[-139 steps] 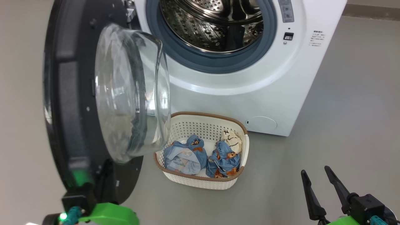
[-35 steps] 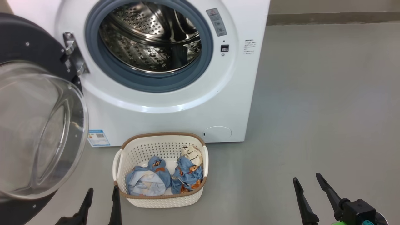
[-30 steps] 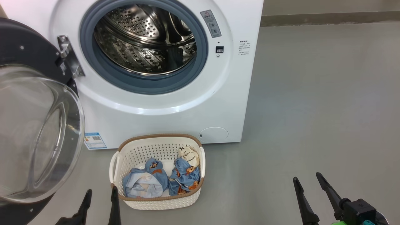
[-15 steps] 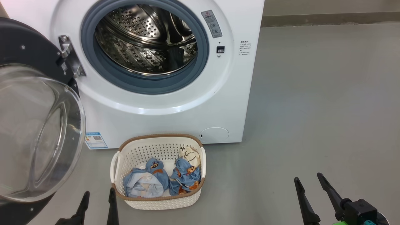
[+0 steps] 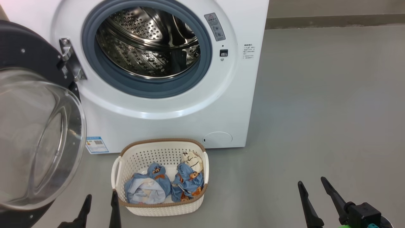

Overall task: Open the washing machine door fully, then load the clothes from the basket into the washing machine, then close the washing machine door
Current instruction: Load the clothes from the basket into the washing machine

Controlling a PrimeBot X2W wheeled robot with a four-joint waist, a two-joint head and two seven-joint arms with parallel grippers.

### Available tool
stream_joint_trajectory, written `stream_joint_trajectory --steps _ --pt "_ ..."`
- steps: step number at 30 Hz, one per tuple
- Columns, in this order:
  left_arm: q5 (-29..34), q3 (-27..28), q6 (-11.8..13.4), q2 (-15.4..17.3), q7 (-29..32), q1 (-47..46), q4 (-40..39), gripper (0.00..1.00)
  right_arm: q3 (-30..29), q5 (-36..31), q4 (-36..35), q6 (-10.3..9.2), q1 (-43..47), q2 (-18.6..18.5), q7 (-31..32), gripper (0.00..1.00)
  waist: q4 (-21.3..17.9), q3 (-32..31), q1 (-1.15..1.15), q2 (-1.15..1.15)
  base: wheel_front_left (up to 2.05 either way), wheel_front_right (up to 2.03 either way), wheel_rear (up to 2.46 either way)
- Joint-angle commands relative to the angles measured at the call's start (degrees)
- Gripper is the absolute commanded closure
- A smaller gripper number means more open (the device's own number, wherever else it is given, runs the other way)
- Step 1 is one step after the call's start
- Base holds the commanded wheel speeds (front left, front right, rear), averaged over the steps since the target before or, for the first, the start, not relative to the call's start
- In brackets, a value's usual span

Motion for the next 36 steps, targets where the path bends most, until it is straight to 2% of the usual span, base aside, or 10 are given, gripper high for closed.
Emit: stream_joint_trajectory --steps 1,13,36 --pt "0.4 1.9 0.5 1.0 -0.6 -1.9 -1.2 0.0 1.2 0.7 -1.2 0.16 -1.0 -0.3 -0.3 0.0 0.0 0.0 0.0 0.0 1.21 -1.21 0.0" --pt "0.6 1.5 1.0 1.4 -0.7 -2.1 -1.4 0.0 1.4 0.8 -0.9 0.16 -1.1 -0.3 -0.3 0.0 -0.1 0.2 0.0 0.0 1.22 -1.22 0.0" --pt "-0.5 1.2 0.9 1.7 -1.2 -2.8 -0.7 0.0 1.6 0.7 -1.0 0.16 -1.3 -0.3 -0.4 0.0 -0.1 0.7 0.0 0.0 0.04 -0.04 0.0"
